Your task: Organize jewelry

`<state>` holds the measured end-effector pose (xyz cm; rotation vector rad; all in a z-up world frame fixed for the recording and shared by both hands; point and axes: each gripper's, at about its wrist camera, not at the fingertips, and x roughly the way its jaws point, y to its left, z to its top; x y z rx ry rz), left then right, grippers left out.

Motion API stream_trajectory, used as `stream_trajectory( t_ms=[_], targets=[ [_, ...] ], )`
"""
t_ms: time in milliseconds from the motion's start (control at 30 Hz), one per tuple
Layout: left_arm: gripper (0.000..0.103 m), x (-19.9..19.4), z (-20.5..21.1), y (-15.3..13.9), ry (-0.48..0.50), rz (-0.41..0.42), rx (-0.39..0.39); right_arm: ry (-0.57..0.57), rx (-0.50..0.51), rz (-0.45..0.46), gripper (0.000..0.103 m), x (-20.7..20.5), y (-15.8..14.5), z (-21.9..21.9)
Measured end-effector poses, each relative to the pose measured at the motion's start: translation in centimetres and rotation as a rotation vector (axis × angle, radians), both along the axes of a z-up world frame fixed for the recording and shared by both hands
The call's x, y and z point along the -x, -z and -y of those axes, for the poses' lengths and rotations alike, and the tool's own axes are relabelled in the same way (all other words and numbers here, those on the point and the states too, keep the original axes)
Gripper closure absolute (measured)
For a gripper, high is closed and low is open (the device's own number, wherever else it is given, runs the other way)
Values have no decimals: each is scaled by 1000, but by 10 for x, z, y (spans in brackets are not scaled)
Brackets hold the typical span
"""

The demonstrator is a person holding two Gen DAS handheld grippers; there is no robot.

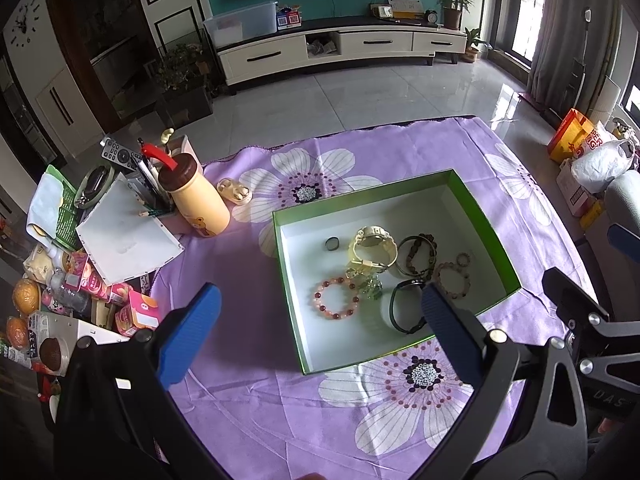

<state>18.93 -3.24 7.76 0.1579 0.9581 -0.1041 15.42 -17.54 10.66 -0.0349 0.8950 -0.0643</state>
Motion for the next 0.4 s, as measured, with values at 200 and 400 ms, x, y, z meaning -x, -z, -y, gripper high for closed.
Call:
stream_trajectory(
  t_ms=[200, 400],
  targets=[
    [2, -4, 2, 2, -8, -13, -3, 2, -12, 2, 1, -1, 2, 2],
    [2, -3, 3, 1, -5, -19, 3, -1, -16, 10, 1, -1, -2, 2]
  ],
)
